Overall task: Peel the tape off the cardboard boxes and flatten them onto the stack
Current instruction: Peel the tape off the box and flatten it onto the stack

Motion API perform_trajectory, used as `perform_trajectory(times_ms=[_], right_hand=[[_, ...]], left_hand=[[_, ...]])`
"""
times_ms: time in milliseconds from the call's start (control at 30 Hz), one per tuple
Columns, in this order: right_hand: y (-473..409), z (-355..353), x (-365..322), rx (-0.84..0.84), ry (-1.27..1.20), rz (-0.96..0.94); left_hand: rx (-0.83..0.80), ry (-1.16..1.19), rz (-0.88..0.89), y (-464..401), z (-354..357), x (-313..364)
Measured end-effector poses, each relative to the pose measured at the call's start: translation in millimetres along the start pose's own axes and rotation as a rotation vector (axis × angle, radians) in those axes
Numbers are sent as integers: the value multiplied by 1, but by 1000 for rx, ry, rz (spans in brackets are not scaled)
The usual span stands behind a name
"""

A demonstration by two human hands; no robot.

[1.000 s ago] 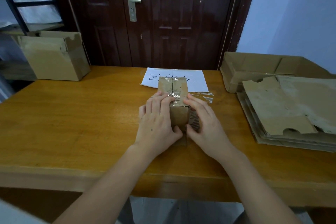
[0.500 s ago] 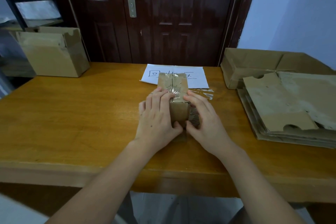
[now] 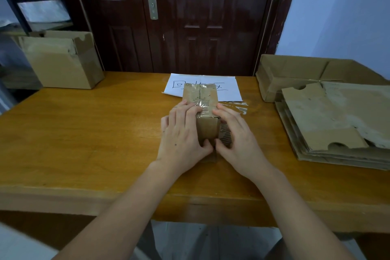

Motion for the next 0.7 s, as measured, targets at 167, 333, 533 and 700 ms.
perform_trajectory(times_ms=[167, 333, 533, 700], right_hand=[[1, 0, -1, -8, -4, -1], [1, -1, -1, -10, 0, 5], [1, 1, -2, -10, -9, 12], [1, 0, -2, -15, -7, 15]], left_hand=[[-4, 8, -8, 0, 1, 1], [-15, 4, -6, 1, 1, -1], [-39, -26, 19, 0, 1, -3], [-1, 9, 8, -1, 2, -2]])
Point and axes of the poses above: each hand's wrist, its own y-axis away from the middle knuckle, its own z-axis out of the palm, x = y × z, the point moved 10 cm from there along -y, towards the middle knuckle, and after that the axes turned 1 degree about z, right-handed, at the moved point
